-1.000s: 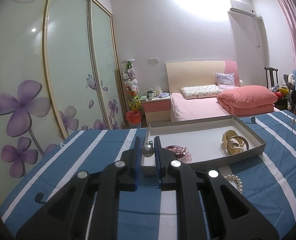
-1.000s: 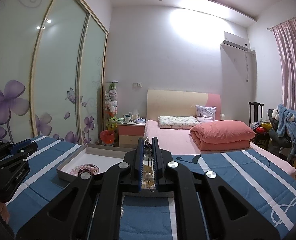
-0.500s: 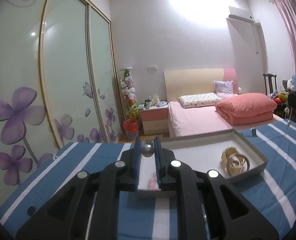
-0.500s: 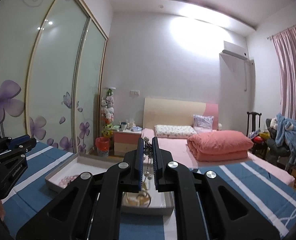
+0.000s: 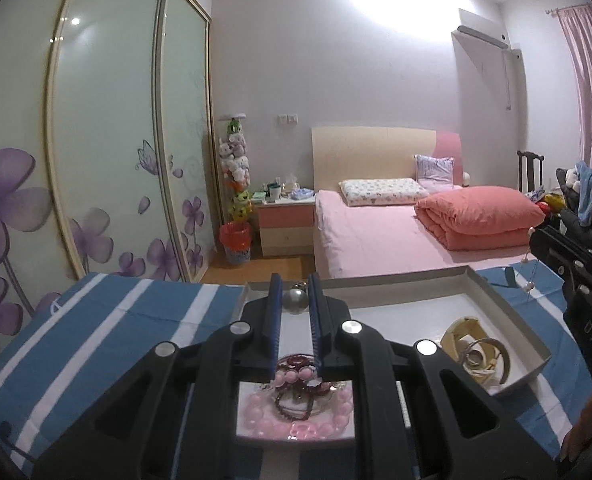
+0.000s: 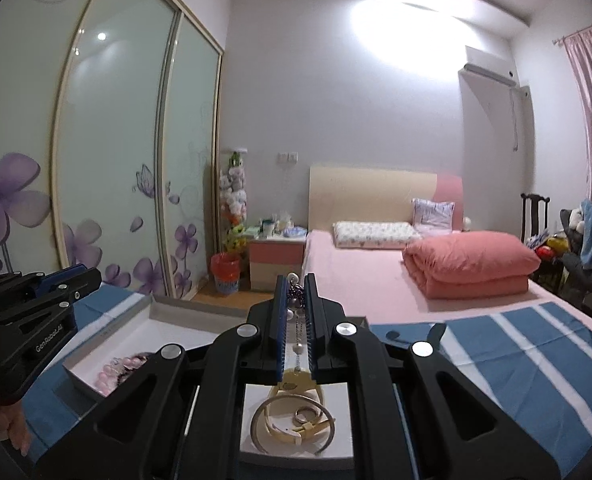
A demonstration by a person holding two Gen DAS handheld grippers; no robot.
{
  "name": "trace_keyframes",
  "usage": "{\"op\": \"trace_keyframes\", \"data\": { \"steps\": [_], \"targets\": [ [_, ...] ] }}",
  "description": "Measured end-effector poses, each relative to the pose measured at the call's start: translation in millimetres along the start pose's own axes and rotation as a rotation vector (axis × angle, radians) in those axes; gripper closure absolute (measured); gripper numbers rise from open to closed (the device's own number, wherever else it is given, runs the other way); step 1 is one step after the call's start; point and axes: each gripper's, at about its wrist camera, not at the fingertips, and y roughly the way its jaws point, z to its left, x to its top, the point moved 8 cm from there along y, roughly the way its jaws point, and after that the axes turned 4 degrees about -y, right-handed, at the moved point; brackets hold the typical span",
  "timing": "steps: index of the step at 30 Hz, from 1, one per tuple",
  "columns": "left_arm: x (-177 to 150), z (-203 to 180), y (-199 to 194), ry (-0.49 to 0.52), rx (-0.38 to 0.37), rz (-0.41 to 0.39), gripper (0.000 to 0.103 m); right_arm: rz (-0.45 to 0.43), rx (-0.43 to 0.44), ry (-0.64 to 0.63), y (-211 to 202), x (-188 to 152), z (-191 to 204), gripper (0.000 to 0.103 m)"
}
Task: Organize jewelry
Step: 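Lower both earrings into the tray and open both grippers, then grasp the second pearl stud with the left gripper while the right gripper grasps the pearl bracelet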
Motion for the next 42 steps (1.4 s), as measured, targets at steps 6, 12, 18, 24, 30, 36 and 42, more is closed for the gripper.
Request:
{"op": "trace_keyframes", "data": {
  "steps": [6,12,18,24,30,36,42],
  "targets": [
    [-13,-2,26,-0.009,-0.015,0.054,0.089,0.058,0.026,0.015,20,-9,3,0.094],
    [-24,-6,44,-0.026,-0.054,0.108,0.075,0.128,0.076,0.035,34,-19,8,0.081],
    [-20,3,40,-0.061,-0.064,0.108,0.072,0.091,0.064,0.063,21,-9,-5,0.066],
    [-20,10,12,-0.053,-0.1,0.122,0.072,0.085,0.065,0.093,0,-1,-13,0.066],
    [-57,4,-24,0.03,-0.241,0.247,0.072,0.098,0.071,0.07,-34,-4,-10,0.066],
    [-99,-16,-43,0.133,-0.333,0.374,0.072,0.137,0.079,0.076,-48,-17,-5,0.067],
    [-125,-43,-47,0.198,-0.374,0.457,0.073,0.146,0.082,0.09,-51,-22,-5,0.067]
  ]
}}
